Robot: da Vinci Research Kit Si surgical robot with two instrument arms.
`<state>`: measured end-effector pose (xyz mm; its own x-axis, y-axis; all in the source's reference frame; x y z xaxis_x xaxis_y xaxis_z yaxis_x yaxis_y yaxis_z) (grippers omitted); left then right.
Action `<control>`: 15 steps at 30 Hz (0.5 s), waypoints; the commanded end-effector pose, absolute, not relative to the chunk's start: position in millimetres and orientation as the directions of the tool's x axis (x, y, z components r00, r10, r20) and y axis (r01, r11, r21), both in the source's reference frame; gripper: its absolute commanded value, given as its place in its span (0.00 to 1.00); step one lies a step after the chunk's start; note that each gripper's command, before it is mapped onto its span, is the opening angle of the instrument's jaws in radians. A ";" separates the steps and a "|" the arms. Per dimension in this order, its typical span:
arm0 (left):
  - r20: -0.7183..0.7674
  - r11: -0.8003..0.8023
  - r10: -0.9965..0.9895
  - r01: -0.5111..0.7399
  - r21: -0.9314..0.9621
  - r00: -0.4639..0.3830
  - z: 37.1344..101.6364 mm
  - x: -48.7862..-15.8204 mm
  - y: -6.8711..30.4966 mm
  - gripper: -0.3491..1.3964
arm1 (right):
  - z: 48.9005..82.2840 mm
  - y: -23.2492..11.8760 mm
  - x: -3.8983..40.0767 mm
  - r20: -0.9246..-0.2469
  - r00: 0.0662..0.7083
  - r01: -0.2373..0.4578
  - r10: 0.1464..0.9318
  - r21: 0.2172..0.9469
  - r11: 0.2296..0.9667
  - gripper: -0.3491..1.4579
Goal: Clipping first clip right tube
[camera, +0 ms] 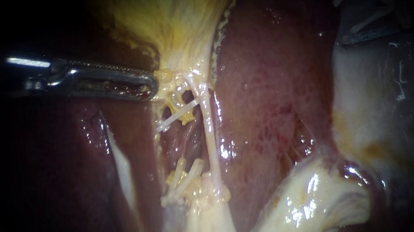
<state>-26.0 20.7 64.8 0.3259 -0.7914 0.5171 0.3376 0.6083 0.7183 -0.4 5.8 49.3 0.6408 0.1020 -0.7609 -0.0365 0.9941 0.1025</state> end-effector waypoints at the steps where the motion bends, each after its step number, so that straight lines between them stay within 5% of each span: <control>1: 0.517 0.608 -0.791 0.337 0.719 0.326 64.7 -25.8 20.7 0.00 | 49.3 5.9 -0.4 -0.761 0.641 -0.036 0.102 0.103 0.994 0.47; 15: 0.508 0.595 -0.803 0.368 0.715 0.311 60.2 -19.3 23.4 0.00 | 49.3 5.9 -0.3 -0.762 0.639 -0.039 0.103 0.102 0.994 0.47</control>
<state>-19.1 23.6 60.1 0.3110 -0.8028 0.5087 0.3672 0.5952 0.7148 -0.3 5.9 49.3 0.6388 0.1030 -0.7624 -0.0384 0.9940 0.1021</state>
